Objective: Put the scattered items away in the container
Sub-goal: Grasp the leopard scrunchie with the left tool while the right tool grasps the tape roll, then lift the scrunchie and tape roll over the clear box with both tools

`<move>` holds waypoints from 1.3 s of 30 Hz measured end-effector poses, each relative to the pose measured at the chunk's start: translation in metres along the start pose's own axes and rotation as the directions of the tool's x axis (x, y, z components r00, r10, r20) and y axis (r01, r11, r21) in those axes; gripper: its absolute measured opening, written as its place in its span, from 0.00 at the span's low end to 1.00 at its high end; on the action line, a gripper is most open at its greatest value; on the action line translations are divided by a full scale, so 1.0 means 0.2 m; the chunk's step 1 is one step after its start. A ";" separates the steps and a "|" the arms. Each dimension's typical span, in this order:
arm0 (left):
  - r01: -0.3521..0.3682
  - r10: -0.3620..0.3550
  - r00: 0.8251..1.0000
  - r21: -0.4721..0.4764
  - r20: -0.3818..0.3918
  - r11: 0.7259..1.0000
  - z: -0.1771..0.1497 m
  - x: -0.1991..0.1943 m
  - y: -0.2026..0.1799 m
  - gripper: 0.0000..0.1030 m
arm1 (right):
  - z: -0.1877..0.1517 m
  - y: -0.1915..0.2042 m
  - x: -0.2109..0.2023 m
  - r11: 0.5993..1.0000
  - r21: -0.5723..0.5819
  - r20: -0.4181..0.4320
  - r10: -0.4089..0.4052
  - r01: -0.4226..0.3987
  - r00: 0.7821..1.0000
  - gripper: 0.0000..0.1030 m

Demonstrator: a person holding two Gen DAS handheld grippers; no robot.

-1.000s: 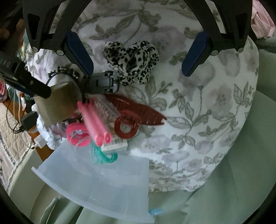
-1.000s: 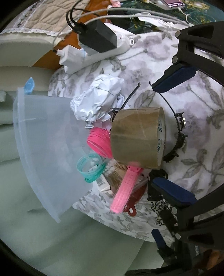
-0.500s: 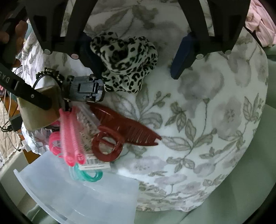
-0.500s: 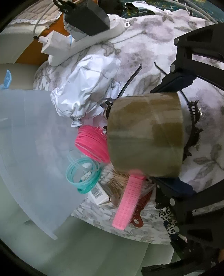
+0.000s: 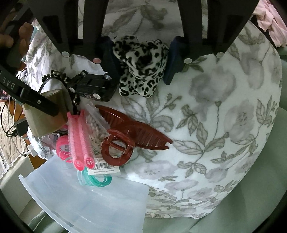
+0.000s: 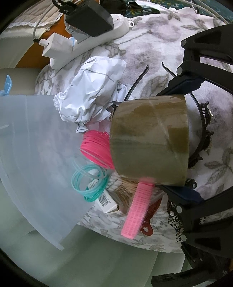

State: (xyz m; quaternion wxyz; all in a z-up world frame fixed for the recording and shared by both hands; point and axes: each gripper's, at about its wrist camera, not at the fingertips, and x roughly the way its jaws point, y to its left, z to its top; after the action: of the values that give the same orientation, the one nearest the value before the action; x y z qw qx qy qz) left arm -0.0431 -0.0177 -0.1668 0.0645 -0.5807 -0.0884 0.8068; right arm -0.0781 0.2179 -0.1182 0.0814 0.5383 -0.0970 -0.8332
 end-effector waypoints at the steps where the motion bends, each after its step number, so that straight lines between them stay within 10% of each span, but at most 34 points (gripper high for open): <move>1: 0.001 -0.001 1.000 -0.001 0.001 1.000 0.00 0.00 0.00 0.43 | 0.00 0.00 0.00 1.000 0.003 0.002 0.003 -0.003 1.000 0.85; 39: -0.015 0.019 0.981 -0.019 0.191 1.000 0.07 -0.38 -0.05 0.28 | 0.00 -0.02 -0.41 0.993 0.029 0.192 0.110 -0.118 0.975 0.85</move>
State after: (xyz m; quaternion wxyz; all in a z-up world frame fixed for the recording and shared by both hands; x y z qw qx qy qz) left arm -0.0312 -0.0246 -0.0898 0.0439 -0.5017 -0.0960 0.8586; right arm -0.0450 0.2422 -0.0460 0.1086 0.4513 -0.1521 -0.8726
